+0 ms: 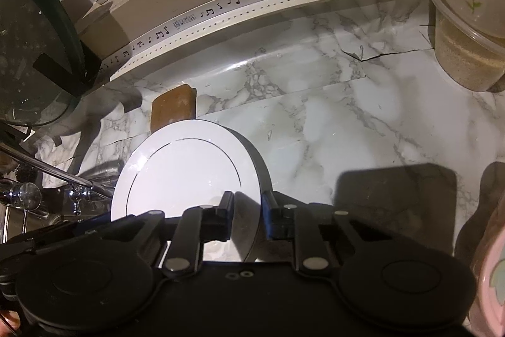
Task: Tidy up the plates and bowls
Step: 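Lift the small plate with both grippers and carry it toward the plate stack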
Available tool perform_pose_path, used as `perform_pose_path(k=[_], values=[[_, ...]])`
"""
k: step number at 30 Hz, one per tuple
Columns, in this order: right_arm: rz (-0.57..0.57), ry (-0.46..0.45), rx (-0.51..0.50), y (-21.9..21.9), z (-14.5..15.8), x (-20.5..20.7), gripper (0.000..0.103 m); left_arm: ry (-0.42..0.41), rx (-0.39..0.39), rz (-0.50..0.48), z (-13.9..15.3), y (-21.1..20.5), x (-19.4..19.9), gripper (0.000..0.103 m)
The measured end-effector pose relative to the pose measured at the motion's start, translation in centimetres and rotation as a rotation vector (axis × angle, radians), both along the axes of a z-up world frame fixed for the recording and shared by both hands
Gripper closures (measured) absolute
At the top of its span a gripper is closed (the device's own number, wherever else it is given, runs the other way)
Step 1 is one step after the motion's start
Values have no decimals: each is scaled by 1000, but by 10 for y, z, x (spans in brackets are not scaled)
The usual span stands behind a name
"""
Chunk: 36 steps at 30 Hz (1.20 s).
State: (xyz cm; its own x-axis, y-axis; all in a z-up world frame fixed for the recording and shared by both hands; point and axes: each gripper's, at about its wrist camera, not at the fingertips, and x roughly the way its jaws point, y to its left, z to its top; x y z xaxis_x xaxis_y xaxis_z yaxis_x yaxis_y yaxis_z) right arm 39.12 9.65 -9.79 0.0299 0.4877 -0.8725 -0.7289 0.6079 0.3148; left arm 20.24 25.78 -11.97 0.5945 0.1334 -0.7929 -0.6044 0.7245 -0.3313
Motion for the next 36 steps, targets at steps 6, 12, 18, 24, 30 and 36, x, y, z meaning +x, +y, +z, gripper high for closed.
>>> perform_pose_path(k=[6, 12, 18, 24, 30, 36], values=[[-30, 24, 8, -4, 0, 3, 91, 13, 22, -5, -1, 1, 2, 82], [-43, -2, 10, -7, 0, -2, 91, 11, 36, -8, 2, -2, 0, 83], [-47, -27, 23, -16, 7, -8, 92, -1, 48, -22, 9, -9, -4, 83], [-70, -30, 36, -32, 17, -16, 92, -12, 49, -54, 22, -20, -9, 83], [-111, -35, 52, -57, 39, -26, 92, -30, 55, -98, 40, -42, -14, 83], [-157, -61, 71, -88, 63, -40, 93, -50, 25, -153, 55, -64, -23, 83]])
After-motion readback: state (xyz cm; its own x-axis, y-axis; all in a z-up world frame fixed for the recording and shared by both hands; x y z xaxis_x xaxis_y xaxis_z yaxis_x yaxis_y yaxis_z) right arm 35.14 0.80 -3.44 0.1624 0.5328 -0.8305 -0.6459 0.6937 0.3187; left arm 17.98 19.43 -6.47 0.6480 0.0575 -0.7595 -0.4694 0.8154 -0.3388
